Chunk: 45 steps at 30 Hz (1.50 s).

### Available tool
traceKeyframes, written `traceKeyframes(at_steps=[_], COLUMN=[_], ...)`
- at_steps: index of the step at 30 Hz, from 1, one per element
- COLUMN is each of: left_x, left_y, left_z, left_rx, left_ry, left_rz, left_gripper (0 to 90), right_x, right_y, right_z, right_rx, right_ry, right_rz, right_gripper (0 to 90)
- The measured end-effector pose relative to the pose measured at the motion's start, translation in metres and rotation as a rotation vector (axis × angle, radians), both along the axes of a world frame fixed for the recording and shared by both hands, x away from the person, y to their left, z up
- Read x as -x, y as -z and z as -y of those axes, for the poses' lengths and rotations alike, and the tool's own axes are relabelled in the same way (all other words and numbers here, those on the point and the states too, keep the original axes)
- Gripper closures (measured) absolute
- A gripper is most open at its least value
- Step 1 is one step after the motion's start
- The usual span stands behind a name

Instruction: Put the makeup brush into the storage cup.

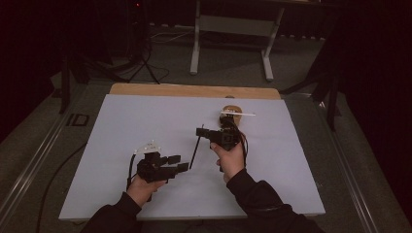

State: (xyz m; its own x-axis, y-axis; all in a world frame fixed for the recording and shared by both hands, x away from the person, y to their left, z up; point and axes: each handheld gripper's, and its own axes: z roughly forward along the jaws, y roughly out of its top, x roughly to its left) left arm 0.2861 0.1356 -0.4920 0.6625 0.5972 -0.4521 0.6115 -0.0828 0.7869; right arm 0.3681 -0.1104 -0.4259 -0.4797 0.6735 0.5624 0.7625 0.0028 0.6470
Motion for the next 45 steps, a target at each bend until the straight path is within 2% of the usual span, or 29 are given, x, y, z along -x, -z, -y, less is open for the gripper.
traceKeyframes(at_steps=[1, 3, 5, 8, 12, 16, 21, 27, 29, 31, 35, 39, 40, 45], left_x=[0.0, -0.001, -0.002, -0.001, 0.0, -0.001, -0.001, -0.002, -0.002, -0.003, -0.002, -0.004, -0.004, -0.003], left_y=[0.0, -0.001, -0.001, 0.0, 0.0, 0.002, 0.003, 0.005, 0.006, 0.007, 0.007, 0.007, 0.007, 0.007], left_z=[0.0, -0.001, -0.001, -0.003, -0.003, -0.003, -0.002, -0.001, 0.0, 0.001, 0.003, 0.002, 0.002, 0.001], left_rx=[0.007, 0.004, 0.012, 0.037, 0.031, 0.025, 0.015, 0.012, 0.006, 0.007, 0.002, 0.008, 0.002, -0.009], left_ry=[-0.002, -0.009, -0.005, 0.044, 0.057, 0.082, 0.091, 0.087, 0.087, 0.095, 0.102, 0.101, 0.1, 0.102], left_rz=[-0.013, -0.017, -0.037, -0.022, -0.006, 0.003, 0.018, 0.007, 0.008, 0.005, 0.016, 0.017, 0.019, 0.031], left_gripper=[37.4, 34.2, 23.9, 14.7, 14.0, 7.0, 3.2, 2.5, 2.5, 2.5, 2.5, 2.5, 2.6, 2.6], right_x=[0.0, 0.0, 0.0, 0.0, 0.002, 0.004, 0.004, 0.004, 0.006, 0.006, 0.004, 0.003, 0.003, 0.003], right_y=[-0.001, -0.004, -0.007, -0.013, -0.021, -0.027, -0.029, -0.029, -0.03, -0.031, -0.032, -0.035, -0.038, -0.047], right_z=[0.001, 0.003, 0.006, 0.012, 0.02, 0.028, 0.037, 0.043, 0.047, 0.049, 0.057, 0.062, 0.065, 0.073], right_rx=[0.01, 0.031, 0.041, 0.064, 0.09, 0.127, 0.161, 0.169, 0.172, 0.196, 0.224, 0.273, 0.305, 0.325], right_ry=[-0.012, -0.025, -0.044, -0.075, -0.126, -0.162, -0.196, -0.239, -0.244, -0.24, -0.224, -0.206, -0.191, -0.149], right_rz=[0.017, 0.046, 0.073, 0.127, 0.206, 0.267, 0.306, 0.326, 0.339, 0.365, 0.383, 0.415, 0.443, 0.483], right_gripper=[85.4, 85.4, 85.4, 85.5, 85.4, 85.4, 85.4, 85.5, 85.5, 85.5, 85.4, 85.4, 85.5, 85.5])
